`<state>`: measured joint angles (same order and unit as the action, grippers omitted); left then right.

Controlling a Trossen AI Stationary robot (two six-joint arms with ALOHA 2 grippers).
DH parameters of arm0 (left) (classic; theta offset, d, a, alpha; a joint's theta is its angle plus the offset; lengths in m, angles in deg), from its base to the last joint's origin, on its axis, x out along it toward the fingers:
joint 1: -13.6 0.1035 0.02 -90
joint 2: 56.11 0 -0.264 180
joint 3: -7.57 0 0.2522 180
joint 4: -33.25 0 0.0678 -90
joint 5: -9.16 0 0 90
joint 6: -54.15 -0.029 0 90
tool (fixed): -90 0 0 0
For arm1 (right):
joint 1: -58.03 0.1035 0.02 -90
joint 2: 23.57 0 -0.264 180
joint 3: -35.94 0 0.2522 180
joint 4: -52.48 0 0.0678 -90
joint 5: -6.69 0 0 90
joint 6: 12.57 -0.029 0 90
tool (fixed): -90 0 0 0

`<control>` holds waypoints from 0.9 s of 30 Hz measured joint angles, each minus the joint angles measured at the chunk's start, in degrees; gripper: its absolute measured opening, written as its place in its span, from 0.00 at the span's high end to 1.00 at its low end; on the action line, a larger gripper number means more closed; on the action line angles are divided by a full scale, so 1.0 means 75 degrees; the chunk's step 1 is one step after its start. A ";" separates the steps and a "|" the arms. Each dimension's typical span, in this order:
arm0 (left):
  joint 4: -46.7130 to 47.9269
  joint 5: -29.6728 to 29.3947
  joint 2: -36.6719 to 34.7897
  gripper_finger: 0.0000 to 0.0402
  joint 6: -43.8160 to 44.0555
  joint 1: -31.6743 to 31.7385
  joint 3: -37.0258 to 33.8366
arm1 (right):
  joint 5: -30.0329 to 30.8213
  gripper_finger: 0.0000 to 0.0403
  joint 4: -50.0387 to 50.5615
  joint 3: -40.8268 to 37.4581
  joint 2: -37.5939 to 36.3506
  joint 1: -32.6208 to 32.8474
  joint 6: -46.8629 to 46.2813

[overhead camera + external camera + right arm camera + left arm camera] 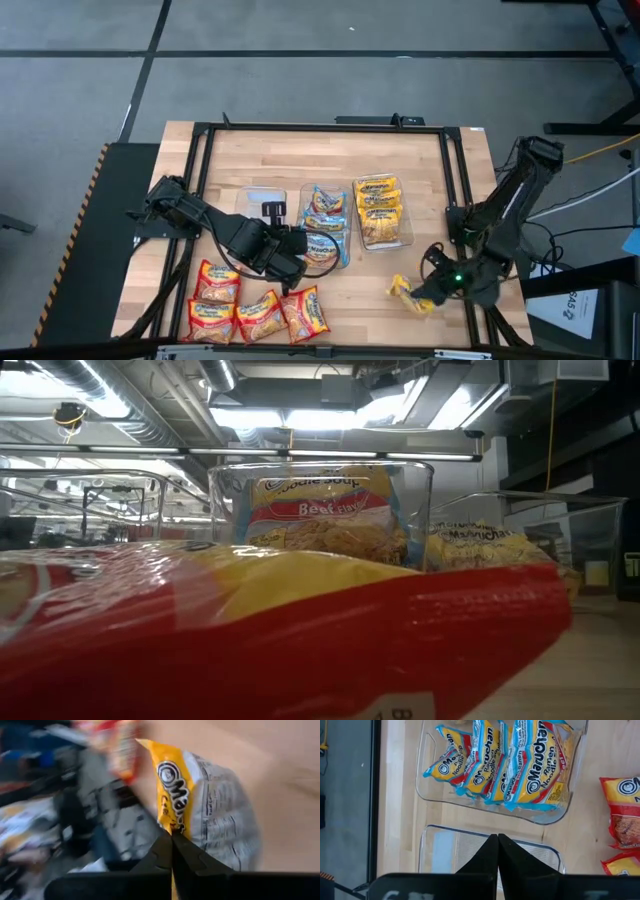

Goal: Sort Maruchan noodles
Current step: Put the yellow noodle pack into the right transparent bin

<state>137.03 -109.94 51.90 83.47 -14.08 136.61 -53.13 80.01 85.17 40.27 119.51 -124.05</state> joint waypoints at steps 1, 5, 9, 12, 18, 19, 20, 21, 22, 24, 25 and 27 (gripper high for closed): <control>0.0000 0.0000 0.0000 1.00 0.0000 -0.0003 0.0000 | 0.0013 1.00 0.0005 0.0167 -0.0155 0.0000 0.0359; 0.0000 0.0000 0.0000 1.00 0.0004 -0.0027 0.0000 | 0.0301 1.00 0.0677 0.0907 -0.0643 0.0000 0.1523; 0.0000 0.0000 0.0000 1.00 0.0016 -0.0038 0.0000 | 0.1325 1.00 0.2547 0.1783 -0.0924 0.0000 0.2057; 0.0000 0.0000 0.0000 1.00 0.0020 -0.0038 0.0000 | 0.2379 1.00 0.4215 0.2458 -0.0943 0.0000 0.2511; 0.0000 0.0000 0.0000 1.00 0.0015 -0.0035 0.0000 | 0.3888 1.00 0.6163 0.3439 -0.0947 -0.0270 0.3993; 0.0000 0.0000 0.0000 1.00 0.0015 -0.0035 0.0000 | 0.3944 1.00 0.6317 0.3547 -0.0956 -0.0399 0.4269; 0.0000 0.0000 0.0000 1.00 0.0014 -0.0035 -0.0001 | 0.3955 1.00 0.6435 0.3646 -0.0964 -0.0550 0.4547; 0.0000 0.0000 0.0000 1.00 0.0012 -0.0035 -0.0002 | 0.3932 1.00 0.6476 0.3718 -0.0966 -0.0737 0.4865; 0.0000 0.0000 0.0000 1.00 0.0012 -0.0035 0.0000 | 0.3895 1.00 0.6465 0.3774 -0.0966 -0.0954 0.5209; 0.0000 0.0000 0.0000 1.00 0.0012 -0.0035 0.0000 | 0.3787 1.00 0.6467 0.3834 -0.0963 -0.1432 0.5858; 0.0000 0.0000 0.0000 1.00 0.0012 -0.0035 0.0000 | 0.3700 1.00 0.6454 0.3834 -0.0966 -0.1672 0.6177; 0.0000 0.0000 0.0000 1.00 0.0012 -0.0035 -0.0002 | 0.3366 1.00 0.6465 0.3834 -0.0963 -0.2160 0.6740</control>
<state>137.03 -109.94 51.90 83.55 -14.34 136.60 -27.89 128.50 113.93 33.05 103.30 -73.50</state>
